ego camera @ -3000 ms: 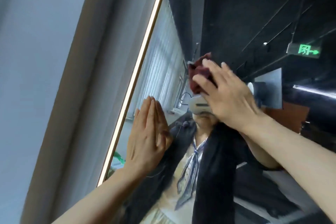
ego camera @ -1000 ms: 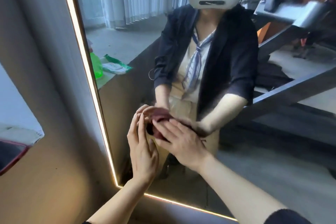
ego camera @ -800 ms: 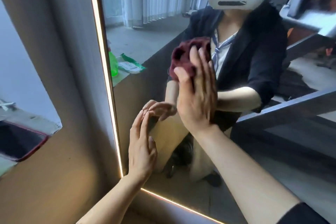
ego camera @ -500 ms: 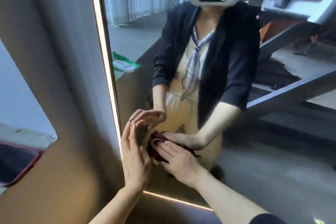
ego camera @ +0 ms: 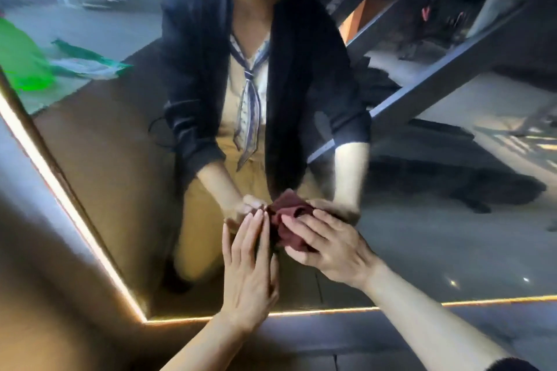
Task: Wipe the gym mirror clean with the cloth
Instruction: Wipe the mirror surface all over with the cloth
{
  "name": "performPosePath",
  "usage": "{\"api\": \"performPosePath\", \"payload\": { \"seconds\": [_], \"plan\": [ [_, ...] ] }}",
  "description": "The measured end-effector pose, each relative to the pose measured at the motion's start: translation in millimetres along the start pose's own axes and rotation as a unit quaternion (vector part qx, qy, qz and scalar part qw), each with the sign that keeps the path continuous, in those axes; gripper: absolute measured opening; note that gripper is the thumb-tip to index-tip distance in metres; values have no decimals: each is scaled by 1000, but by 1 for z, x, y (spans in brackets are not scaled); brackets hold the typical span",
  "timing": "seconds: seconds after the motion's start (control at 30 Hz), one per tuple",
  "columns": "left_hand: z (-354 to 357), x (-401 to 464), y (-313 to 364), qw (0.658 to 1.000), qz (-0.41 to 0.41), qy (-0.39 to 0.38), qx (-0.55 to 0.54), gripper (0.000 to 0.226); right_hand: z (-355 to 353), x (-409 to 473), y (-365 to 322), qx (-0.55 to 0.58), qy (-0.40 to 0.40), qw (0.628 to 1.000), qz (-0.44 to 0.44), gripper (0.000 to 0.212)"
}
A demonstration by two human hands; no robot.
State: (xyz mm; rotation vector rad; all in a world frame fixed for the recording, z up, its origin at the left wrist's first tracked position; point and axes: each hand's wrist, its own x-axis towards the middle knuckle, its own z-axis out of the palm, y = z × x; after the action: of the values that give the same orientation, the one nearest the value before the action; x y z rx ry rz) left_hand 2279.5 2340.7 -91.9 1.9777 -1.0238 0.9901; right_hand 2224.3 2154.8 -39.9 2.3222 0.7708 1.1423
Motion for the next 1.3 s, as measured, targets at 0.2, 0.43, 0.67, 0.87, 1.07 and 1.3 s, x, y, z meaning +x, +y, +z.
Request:
{"api": "performPosePath", "payload": {
  "seconds": [0.2,0.43,0.67,0.87,1.07,1.3],
  "plan": [
    [38,-1,-6,993,106,41,22,65,-4,22,35,-28,258,939,226,27],
    [81,-57,-39,973,224,38,36,63,81,-78,-55,-48,221,955,190,28],
    [111,-100,-51,968,238,61,45,57,130,-125,-104,-66,252,938,230,16],
    [98,-90,-46,972,228,44,30,64,106,-103,-96,-33,249,938,241,21],
    [21,24,-31,957,242,154,42,60,8,35,17,-19,413,830,374,42],
    [-59,119,-39,940,272,140,153,63,-5,29,37,-119,244,936,223,40]
  ]
}}
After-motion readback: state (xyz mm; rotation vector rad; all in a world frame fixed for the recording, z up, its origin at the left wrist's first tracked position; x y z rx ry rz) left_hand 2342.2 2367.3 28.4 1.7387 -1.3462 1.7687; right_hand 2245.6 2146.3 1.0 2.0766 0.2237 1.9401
